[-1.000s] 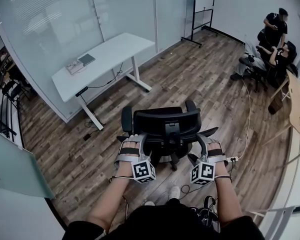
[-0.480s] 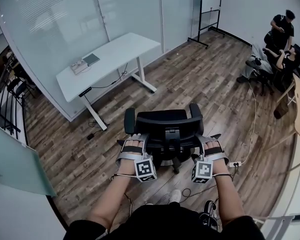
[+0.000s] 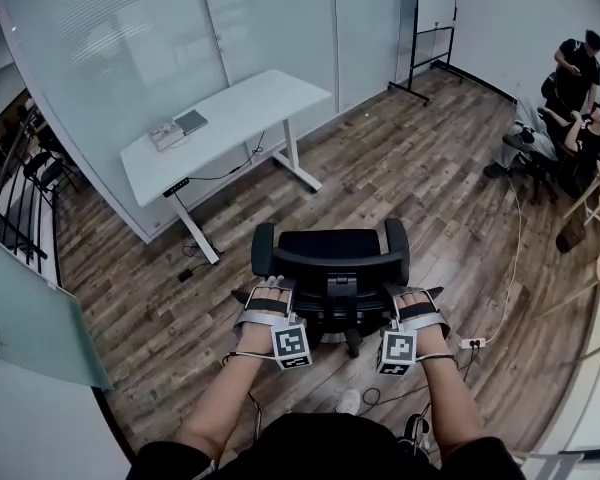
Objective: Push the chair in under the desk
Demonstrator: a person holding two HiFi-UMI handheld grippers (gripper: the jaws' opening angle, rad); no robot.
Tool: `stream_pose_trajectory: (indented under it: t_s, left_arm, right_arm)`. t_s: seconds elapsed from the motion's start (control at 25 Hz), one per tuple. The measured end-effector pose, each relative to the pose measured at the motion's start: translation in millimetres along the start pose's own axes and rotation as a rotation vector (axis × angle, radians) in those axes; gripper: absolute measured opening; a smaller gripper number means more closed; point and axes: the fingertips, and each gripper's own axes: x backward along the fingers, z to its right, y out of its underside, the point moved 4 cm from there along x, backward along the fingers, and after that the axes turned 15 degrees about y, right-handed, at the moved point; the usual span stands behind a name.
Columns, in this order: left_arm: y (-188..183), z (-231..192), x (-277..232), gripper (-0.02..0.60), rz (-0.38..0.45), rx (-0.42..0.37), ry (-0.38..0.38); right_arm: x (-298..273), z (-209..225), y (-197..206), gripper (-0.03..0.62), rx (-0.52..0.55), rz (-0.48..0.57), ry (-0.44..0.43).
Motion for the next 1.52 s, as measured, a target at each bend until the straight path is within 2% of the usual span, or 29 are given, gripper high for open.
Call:
stream_pose_trajectory:
  t_s: [0.28,0.52,0.76,1.04,1.4,1.52]
  left_arm:
    - [3.2,-3.1,-9.0,0.41,-0.049,0.014,-0.009]
    - [3.5,-5.9,-12.7,0.402,-0.071,0.032,-0.002]
    - [3.7,-11.7,-18.5,0.394,-0.083,0.048,0.003]
    - [7.4,-19.1,-30.1,0.39,-0.097,0.103,0.005]
    - [3.7,-34.3,-40.7,0.385,-0.104,0.12,0.021]
    - [5.9,-39.3,-43.7,0.347,-0.116,0.129,0.017]
  right_arm:
    - [-14.0,-8.3,1.2,0.414,0.035,0.021,-0.005]
    - [-22.7,-1.1,3.8,0.413,0.06,0.027,0.055]
    - [-35.7,6.2,7.0,0.413,0.076,0.054,0.062]
    - [-50.3,1.8,10.3,0.422,0.078,0.051,0.016]
    - [-74.0,20.3,19.3,0.433,0.085,0.067,0.077]
    - [-81.5,24.1,19.5,0.431,0.091,0.077,0.085]
